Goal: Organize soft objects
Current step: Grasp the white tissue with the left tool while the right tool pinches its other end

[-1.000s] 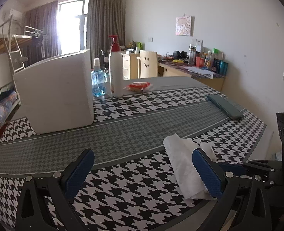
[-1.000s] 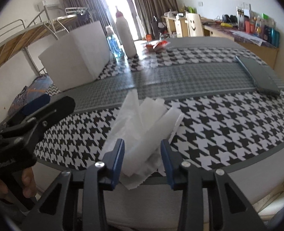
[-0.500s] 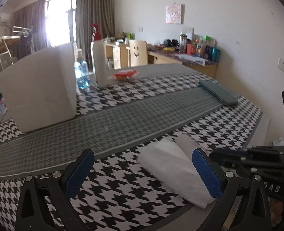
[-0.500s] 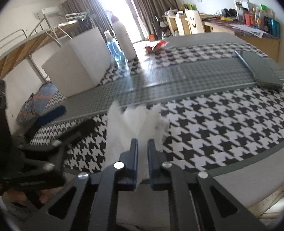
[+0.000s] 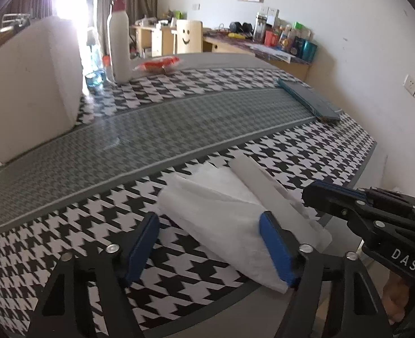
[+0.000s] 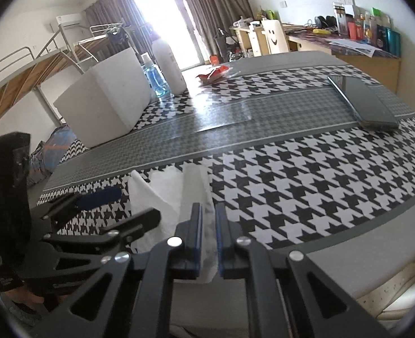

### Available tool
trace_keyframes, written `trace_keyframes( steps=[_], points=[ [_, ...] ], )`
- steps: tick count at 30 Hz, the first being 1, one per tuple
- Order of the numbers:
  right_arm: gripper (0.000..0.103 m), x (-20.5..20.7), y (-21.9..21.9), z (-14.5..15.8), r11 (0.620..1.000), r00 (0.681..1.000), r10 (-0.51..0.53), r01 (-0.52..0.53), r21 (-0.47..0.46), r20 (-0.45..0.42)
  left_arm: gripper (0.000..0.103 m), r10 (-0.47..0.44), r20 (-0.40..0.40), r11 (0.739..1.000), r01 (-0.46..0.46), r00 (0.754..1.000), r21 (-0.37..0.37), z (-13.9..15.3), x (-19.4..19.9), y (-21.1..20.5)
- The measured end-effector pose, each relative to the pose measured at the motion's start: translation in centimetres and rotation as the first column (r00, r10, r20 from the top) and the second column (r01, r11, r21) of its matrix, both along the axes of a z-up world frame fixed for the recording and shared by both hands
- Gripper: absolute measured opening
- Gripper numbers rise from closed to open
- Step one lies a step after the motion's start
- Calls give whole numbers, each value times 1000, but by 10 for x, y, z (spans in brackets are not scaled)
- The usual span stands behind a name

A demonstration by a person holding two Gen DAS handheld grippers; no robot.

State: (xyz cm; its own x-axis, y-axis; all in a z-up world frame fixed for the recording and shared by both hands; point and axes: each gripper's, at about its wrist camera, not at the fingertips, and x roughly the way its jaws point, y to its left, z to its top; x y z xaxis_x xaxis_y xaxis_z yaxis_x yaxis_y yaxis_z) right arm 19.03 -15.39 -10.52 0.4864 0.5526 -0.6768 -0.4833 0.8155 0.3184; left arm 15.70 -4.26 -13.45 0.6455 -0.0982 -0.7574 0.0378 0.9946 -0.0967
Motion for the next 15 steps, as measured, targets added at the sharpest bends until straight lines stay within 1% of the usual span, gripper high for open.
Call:
trace_keyframes(
  steps=[3,4,6,8,9,11,14,15],
  points=[
    [12,-1,-4,1,1000,1000,-5,5,-2,7,69,-8,-1,1000,8,1000,22,-1,3,-8],
    [12,-1,-5,1,1000,1000,-8,8,-1,8,65,-10,1,999,10,1000,35,-2,4,-10],
    [12,-1,-8,2,1000,1000,-14,14,0,12,57,-15,5,999,15,1000,47,-2,7,-15],
    [12,-1,-11,3,1000,1000,-20,20,0,15,43,-21,7,998,21,1000,64,-2,10,-21],
    [12,-1,-12,3,1000,1000,-20,20,1,17,40,-28,10,997,27,1000,76,-2,11,-23],
    [12,-1,-14,4,1000,1000,-23,23,1,20,28,-41,14,996,40,999,81,-2,11,-26],
    [12,-1,-18,4,1000,999,-29,29,5,21,15,-58,19,995,56,998,87,-2,14,-32],
    [12,-1,-19,4,999,999,-32,32,5,21,13,-61,20,994,59,998,90,-2,14,-33]
  ],
)
